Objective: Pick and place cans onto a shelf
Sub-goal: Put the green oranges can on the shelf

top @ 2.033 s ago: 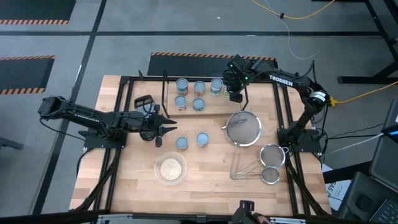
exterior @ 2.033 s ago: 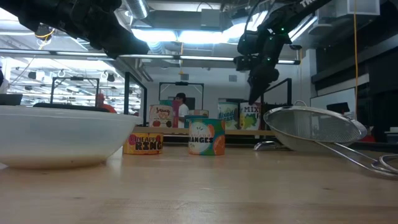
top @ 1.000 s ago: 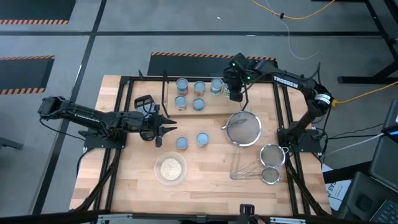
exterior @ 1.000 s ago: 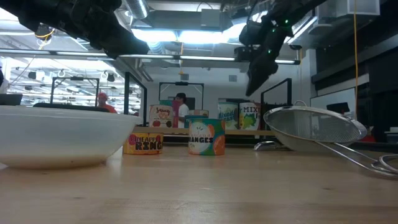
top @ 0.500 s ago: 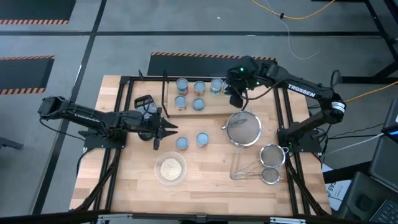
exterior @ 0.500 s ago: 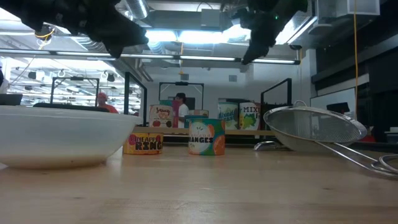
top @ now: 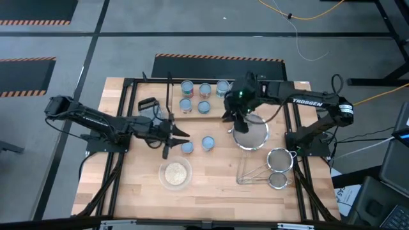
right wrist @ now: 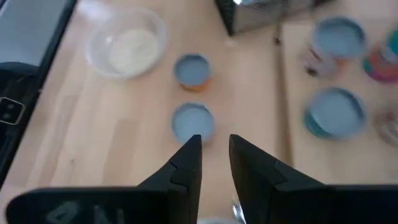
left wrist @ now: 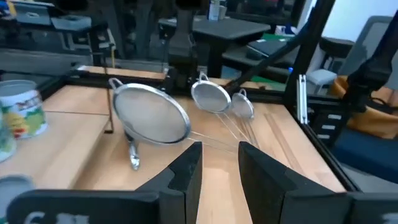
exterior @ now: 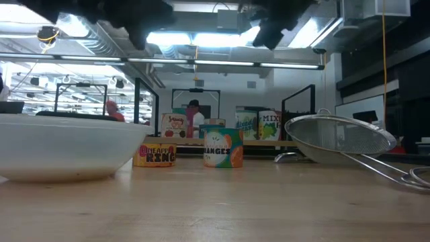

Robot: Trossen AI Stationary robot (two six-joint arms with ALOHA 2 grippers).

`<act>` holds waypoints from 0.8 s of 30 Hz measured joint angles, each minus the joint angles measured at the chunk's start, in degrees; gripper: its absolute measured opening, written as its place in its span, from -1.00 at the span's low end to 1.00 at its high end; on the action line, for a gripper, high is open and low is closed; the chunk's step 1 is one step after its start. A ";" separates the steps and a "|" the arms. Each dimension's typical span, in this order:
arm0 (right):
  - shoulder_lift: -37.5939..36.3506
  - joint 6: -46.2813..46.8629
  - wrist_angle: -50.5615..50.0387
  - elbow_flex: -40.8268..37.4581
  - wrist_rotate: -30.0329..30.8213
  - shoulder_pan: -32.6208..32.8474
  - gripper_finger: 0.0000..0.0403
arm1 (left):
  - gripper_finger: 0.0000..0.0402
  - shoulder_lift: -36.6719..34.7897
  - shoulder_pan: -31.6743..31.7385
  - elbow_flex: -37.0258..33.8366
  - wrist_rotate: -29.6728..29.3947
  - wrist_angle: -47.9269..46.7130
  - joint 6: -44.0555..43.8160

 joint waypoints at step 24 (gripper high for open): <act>13.57 1.67 14.48 -0.59 1.33 16.95 -0.57 | -0.51 20.63 -1.73 14.00 3.68 -20.77 -0.38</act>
